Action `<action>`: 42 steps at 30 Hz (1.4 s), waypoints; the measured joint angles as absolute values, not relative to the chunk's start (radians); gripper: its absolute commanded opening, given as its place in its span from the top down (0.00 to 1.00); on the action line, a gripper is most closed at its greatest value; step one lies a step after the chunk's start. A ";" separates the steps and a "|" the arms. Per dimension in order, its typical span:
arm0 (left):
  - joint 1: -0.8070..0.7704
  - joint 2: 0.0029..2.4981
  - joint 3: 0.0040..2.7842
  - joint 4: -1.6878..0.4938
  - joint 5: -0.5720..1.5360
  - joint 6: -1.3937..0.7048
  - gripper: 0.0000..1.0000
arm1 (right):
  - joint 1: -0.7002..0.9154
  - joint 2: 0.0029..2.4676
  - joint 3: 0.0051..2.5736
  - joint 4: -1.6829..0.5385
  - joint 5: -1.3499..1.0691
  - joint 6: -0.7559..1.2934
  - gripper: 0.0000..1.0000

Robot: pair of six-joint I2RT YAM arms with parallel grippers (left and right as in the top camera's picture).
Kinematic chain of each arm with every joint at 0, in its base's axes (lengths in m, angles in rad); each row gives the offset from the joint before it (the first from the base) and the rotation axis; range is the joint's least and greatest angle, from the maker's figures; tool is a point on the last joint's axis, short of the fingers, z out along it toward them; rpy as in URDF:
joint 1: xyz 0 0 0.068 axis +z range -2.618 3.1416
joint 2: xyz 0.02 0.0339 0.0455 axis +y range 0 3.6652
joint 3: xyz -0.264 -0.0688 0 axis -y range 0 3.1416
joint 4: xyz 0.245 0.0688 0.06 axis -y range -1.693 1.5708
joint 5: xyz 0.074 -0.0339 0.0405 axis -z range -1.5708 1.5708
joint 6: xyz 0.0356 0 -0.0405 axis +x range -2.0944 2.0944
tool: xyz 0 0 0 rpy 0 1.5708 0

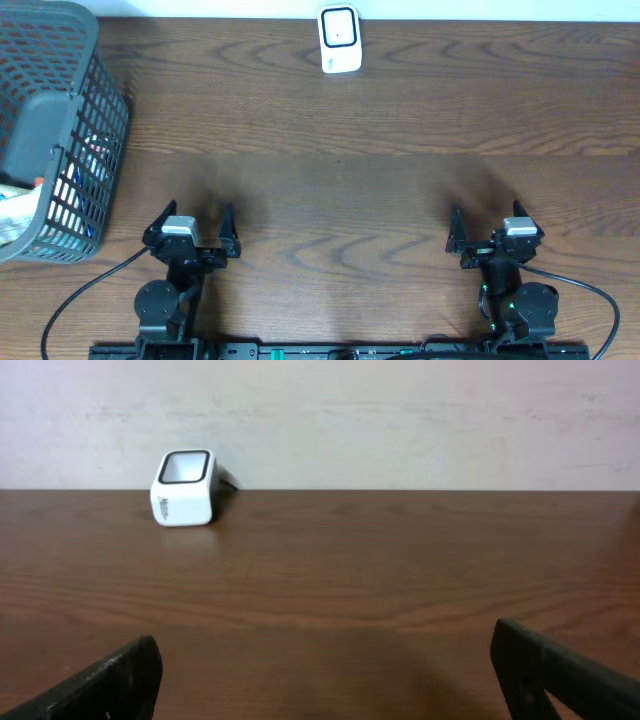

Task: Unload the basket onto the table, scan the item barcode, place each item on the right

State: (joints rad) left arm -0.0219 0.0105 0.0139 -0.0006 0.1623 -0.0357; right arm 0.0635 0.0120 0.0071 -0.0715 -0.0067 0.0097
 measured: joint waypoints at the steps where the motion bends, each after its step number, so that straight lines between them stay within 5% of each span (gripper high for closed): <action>1: -0.022 0.010 0.014 0.004 0.180 -0.041 0.02 | 0.064 0.012 0.007 -0.072 -0.007 0.010 0.01; 11: -0.022 0.010 0.012 0.492 0.429 -0.125 0.02 | 0.064 0.012 0.007 -0.072 -0.007 0.010 0.01; 18: -0.022 0.029 0.164 0.529 0.448 -0.176 0.02 | 0.064 0.012 0.007 -0.072 -0.007 0.010 0.01; 22: -0.022 0.140 0.371 0.464 0.399 -0.179 0.02 | 0.064 0.012 0.007 -0.072 -0.007 0.010 0.01; 26: -0.022 0.327 0.681 0.155 0.391 -0.165 0.02 | 0.064 0.012 0.007 -0.071 -0.007 0.010 0.01; 31: -0.022 0.569 1.015 -0.147 0.585 -0.116 0.02 | 0.064 0.012 0.007 -0.071 -0.007 0.010 0.01; 42: -0.022 0.815 1.205 -0.056 0.752 -0.104 0.02 | 0.064 0.012 0.007 -0.071 -0.007 0.010 0.01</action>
State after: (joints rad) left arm -0.0216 0.8146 1.2045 -0.0563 0.7517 -0.1040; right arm 0.0635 0.0120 0.0071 -0.0711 -0.0067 0.0097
